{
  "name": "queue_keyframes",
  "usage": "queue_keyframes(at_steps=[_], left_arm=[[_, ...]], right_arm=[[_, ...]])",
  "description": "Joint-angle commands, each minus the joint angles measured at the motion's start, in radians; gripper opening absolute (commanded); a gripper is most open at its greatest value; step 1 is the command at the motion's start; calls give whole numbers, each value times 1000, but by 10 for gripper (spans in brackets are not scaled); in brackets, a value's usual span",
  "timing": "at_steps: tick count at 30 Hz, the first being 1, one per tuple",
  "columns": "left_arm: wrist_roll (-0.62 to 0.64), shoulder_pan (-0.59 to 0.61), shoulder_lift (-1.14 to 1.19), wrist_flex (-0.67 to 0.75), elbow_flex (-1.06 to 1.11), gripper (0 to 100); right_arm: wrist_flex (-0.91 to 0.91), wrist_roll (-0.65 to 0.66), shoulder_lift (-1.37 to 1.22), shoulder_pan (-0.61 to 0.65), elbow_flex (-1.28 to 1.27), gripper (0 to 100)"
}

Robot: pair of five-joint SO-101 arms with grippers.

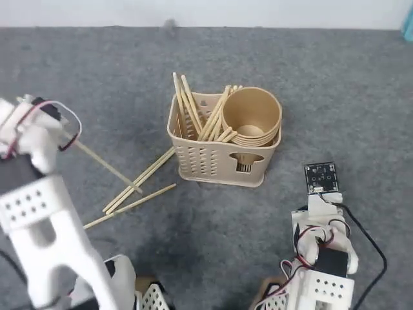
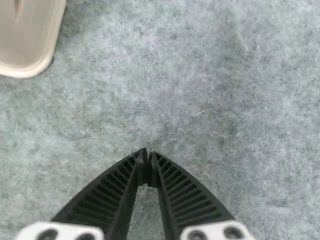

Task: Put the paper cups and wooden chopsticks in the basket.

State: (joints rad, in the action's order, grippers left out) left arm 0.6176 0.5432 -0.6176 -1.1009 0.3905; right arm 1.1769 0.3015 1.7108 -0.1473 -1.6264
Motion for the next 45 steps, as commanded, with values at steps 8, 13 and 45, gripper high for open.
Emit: queue_keyframes(at_steps=[8,13,45], left_arm=[[-12,-18,-488,594,409,12],[-14,-114,-674,845,568,12],[-295,-741,-537,1019,553,12]], right_arm=[[13,12,12,1,11,6],[13,12,12,1,11,6],[13,12,12,1,11,6]])
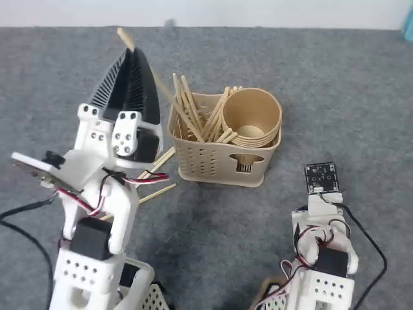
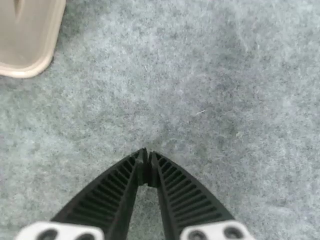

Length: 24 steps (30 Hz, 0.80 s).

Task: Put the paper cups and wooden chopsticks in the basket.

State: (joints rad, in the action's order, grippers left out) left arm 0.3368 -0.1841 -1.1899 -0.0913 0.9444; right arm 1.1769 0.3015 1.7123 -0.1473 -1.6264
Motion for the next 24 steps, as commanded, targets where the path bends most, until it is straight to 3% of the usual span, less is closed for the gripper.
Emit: queue_keyframes(at_steps=[1,9,16,20,24], left_arm=[[-14,-15,35,9,18,12],[-17,-74,34,17,186,12],[-15,-109,35,49,160,12],[-14,-38,35,64,94,12],[-14,132,32,63,39,12]], right_arm=[[13,12,10,1,11,6],[13,12,10,1,11,6],[13,12,10,1,11,6],[13,12,10,1,11,6],[15,12,10,1,11,6]])
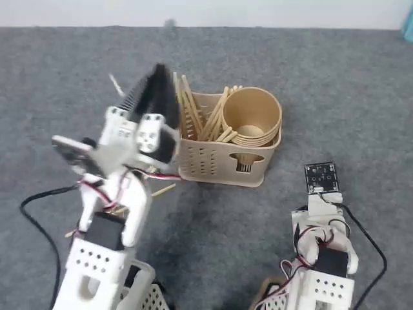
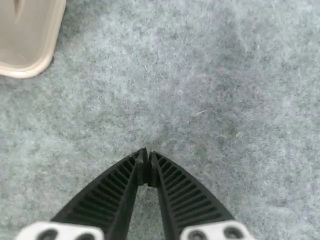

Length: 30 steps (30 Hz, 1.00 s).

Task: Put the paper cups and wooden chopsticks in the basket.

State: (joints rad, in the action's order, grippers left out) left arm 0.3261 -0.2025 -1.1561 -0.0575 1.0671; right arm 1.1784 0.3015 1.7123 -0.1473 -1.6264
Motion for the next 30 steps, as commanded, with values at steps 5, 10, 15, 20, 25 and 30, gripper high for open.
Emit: queue_keyframes(at_steps=[5,10,15,20,25,30], left_arm=[[-3,354,5,29,-76,12],[-2,416,6,-98,-19,16],[104,428,117,-322,-65,155],[229,479,393,-341,-208,216],[233,489,674,-354,-363,163],[235,486,916,-425,-538,133]], right_arm=[[13,12,10,1,11,6],[13,12,10,1,11,6],[13,12,10,1,11,6],[13,12,10,1,11,6],[13,12,10,1,11,6],[13,12,10,1,11,6]])
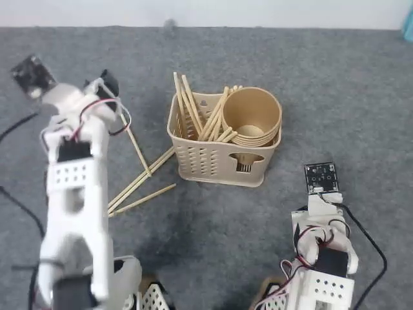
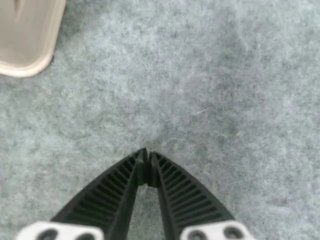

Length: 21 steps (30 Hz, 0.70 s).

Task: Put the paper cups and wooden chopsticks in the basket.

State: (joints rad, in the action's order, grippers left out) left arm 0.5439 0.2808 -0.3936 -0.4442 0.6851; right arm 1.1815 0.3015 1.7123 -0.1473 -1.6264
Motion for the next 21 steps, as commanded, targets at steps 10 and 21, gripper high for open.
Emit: queue_keyframes(at_steps=[10,21], left_arm=[[55,0,529,-238,-487,134],[54,5,898,-267,-742,134]], right_arm=[[10,44,10,1,11,6],[21,52,10,1,12,6]])
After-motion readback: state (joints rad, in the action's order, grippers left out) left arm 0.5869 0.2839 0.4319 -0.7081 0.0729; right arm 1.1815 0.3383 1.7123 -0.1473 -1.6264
